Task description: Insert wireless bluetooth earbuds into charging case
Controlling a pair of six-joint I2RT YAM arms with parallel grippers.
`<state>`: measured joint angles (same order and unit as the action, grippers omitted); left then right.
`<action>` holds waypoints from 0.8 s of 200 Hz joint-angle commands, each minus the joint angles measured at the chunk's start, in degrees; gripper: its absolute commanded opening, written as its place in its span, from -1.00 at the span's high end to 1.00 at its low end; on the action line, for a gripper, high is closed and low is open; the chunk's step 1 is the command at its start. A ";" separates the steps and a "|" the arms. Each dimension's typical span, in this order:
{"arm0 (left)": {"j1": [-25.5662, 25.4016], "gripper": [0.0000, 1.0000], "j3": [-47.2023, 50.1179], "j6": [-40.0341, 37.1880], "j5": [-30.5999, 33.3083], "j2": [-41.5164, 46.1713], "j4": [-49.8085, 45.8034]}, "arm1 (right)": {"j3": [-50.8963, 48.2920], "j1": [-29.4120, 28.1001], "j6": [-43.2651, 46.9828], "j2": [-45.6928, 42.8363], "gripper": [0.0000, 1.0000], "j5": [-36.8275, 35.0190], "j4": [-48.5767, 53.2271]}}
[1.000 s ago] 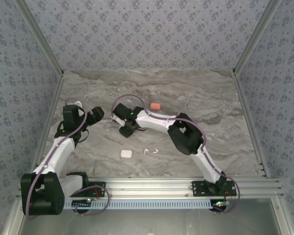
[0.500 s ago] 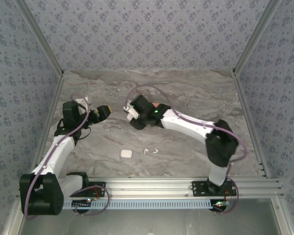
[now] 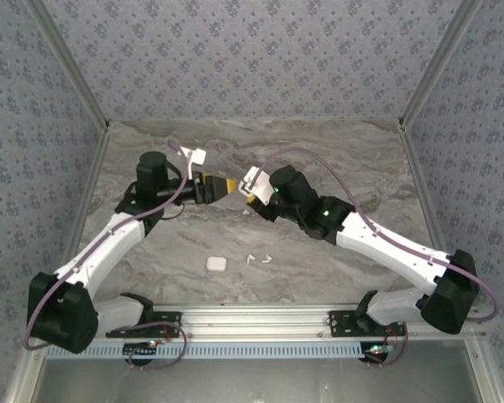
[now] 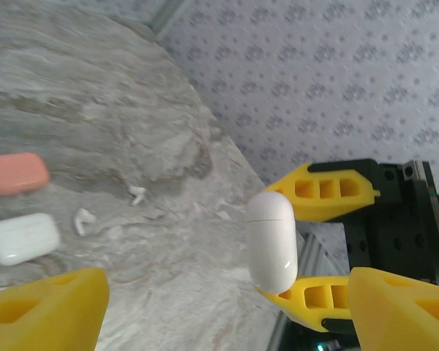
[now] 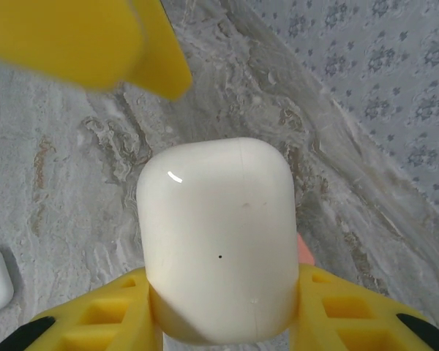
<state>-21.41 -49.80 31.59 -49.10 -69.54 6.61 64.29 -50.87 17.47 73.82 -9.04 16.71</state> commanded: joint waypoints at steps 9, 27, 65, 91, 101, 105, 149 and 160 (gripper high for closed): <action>-3.34 -0.62 -4.22 0.39 -3.62 -3.61 3.45 | -1.19 -0.14 2.38 -2.63 0.28 -1.72 -2.30; -4.86 -0.52 -5.62 0.32 -4.76 -5.42 3.56 | -1.32 -0.26 2.73 -3.02 0.28 -2.25 -2.26; -6.66 -0.14 -7.47 -0.32 -6.15 -7.51 2.98 | -1.32 -0.28 3.09 -3.18 0.27 -2.65 -2.47; -7.19 0.16 -7.97 -0.79 -6.55 -8.22 2.44 | -1.28 -0.28 3.18 -3.14 0.26 -2.92 -2.65; -7.26 0.27 -8.15 -1.01 -6.63 -8.36 2.23 | -1.23 -0.21 3.09 -3.08 0.25 -2.96 -2.57; -7.32 0.33 -8.23 -1.10 -6.70 -8.41 2.13 | -1.19 -0.14 3.00 -3.13 0.24 -2.94 -2.56; -7.38 0.55 -8.14 -1.19 -5.64 -8.42 3.04 | 0.30 1.35 0.78 -3.79 -0.15 1.00 0.86; -7.34 0.59 -7.79 -1.10 -4.90 -8.20 4.01 | 0.35 2.24 -0.18 -4.57 -0.30 3.46 2.00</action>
<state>-28.51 -55.77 31.31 -54.19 -77.80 7.99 63.51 -50.09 19.22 71.77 -9.65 16.01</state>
